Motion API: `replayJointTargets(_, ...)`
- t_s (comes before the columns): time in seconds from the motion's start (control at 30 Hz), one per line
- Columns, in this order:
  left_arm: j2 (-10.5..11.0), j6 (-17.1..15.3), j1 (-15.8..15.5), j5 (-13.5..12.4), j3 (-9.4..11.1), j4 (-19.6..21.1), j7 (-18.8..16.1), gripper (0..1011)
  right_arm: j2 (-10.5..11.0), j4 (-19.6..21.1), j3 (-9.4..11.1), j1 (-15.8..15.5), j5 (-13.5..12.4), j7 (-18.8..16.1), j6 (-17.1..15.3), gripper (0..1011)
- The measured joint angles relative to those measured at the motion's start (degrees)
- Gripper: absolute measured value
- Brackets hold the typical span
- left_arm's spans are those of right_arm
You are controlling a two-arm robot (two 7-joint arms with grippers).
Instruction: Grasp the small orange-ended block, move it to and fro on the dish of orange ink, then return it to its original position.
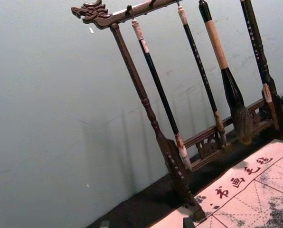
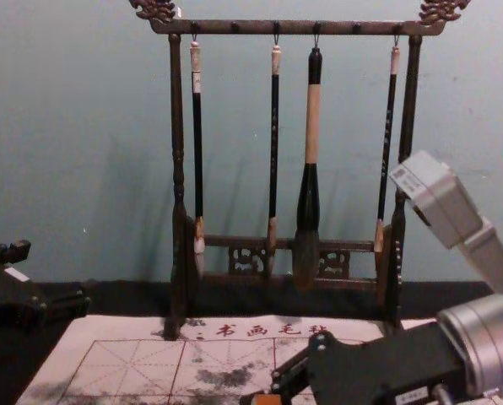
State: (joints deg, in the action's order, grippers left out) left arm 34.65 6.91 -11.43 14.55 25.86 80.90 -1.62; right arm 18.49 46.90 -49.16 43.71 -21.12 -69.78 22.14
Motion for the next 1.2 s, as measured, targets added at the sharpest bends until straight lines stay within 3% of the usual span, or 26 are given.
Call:
replayJointTargets(0.6, 0.0, 0.0, 0.0, 0.0, 0.0, 0.0, 0.0, 1001, -2.9, -5.6, 0.6, 2.3, 1.5, 0.8, 2.1, 134)
replayJointTargets(1.2, 0.0, 0.0, 0.0, 0.0, 0.0, 0.0, 0.0, 1001, -0.8, -3.6, 1.9, 1.3, 2.4, 2.2, 1.0, 134)
